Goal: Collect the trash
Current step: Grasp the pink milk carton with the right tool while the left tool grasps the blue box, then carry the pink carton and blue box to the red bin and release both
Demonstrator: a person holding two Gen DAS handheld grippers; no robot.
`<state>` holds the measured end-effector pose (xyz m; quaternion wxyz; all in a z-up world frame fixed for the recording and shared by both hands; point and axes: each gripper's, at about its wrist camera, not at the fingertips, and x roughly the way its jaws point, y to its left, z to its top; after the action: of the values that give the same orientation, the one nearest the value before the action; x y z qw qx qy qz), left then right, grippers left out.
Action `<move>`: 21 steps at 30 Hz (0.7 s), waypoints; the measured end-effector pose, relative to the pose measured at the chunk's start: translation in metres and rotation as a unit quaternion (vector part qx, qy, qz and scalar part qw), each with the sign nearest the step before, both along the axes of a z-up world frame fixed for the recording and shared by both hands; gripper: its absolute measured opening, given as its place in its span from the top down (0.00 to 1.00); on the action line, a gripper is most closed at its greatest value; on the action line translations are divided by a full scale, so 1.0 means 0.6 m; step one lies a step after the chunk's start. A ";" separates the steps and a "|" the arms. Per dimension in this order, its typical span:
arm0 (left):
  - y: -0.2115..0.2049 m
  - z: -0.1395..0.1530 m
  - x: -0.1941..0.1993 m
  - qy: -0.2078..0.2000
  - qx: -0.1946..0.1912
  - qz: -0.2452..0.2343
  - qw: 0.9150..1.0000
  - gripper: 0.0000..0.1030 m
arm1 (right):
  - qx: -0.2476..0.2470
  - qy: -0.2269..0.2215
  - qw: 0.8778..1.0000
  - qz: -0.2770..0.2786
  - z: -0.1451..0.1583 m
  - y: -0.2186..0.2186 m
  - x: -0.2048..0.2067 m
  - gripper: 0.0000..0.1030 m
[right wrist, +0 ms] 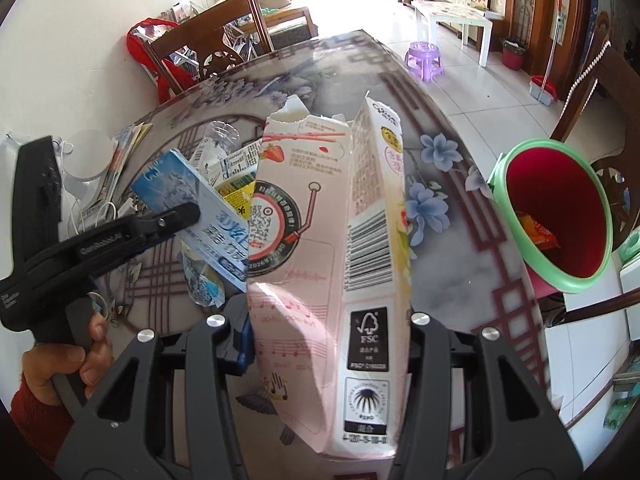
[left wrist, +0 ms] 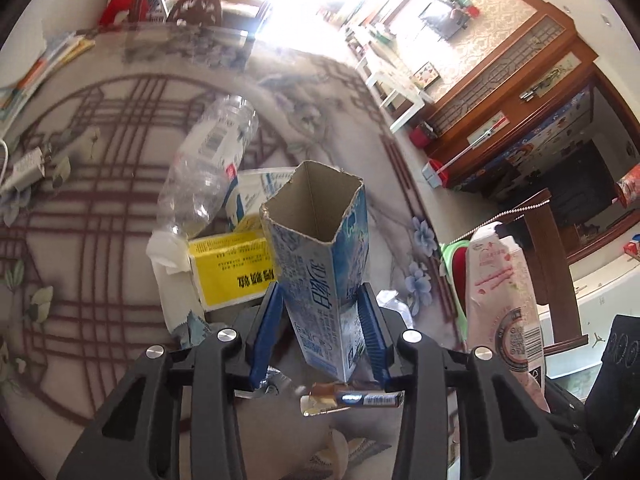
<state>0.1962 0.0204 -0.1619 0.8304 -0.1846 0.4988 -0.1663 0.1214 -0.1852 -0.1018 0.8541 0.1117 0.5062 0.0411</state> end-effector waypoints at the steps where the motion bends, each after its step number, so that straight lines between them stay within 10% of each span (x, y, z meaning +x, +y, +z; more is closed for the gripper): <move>1: 0.000 0.008 -0.002 -0.009 0.004 0.000 1.000 0.65 | 0.003 0.000 1.000 -0.001 0.000 -0.001 0.000 0.55; 21: -0.018 0.061 -0.007 -0.064 0.031 -0.012 0.997 0.65 | 0.004 -0.011 0.999 -0.038 0.002 -0.046 -0.009 0.55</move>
<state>0.1921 0.0094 -0.1256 0.8636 -0.1421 0.4520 -0.1725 0.1162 -0.2129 -0.1005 0.8602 0.1341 0.4918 0.0116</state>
